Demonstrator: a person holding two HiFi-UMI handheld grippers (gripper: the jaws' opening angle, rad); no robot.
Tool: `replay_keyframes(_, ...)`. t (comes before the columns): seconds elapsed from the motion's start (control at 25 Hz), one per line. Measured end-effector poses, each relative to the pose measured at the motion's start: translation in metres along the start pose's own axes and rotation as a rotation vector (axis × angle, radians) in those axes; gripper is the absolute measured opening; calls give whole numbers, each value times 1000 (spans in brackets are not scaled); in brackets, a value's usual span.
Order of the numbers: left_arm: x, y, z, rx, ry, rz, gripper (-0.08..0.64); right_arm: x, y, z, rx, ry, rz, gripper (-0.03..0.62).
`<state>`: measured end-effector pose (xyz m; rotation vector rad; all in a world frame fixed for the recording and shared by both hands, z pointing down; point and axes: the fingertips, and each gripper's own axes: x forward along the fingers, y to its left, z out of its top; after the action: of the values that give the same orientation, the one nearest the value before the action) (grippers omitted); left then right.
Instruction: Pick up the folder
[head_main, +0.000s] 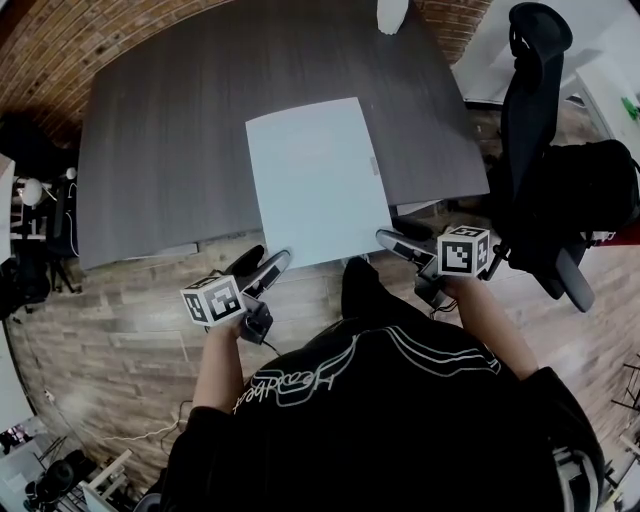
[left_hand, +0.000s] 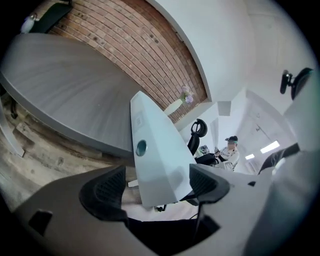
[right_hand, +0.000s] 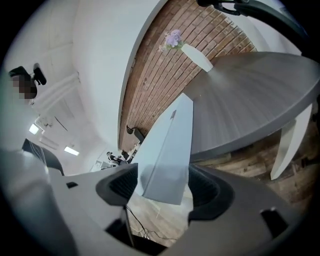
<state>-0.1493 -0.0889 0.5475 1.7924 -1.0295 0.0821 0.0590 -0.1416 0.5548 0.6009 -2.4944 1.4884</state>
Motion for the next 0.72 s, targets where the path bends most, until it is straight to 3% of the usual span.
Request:
replay_keyframes(0.32, 13, -7, -19, -19, 96, -129, 376, 6, -6, -6, 91, 3, 80, 275)
replay_keyframes(0.72, 21, -6, -23, -3, 128, -175, 376, 11, -3, -12, 129, 33, 149, 275)
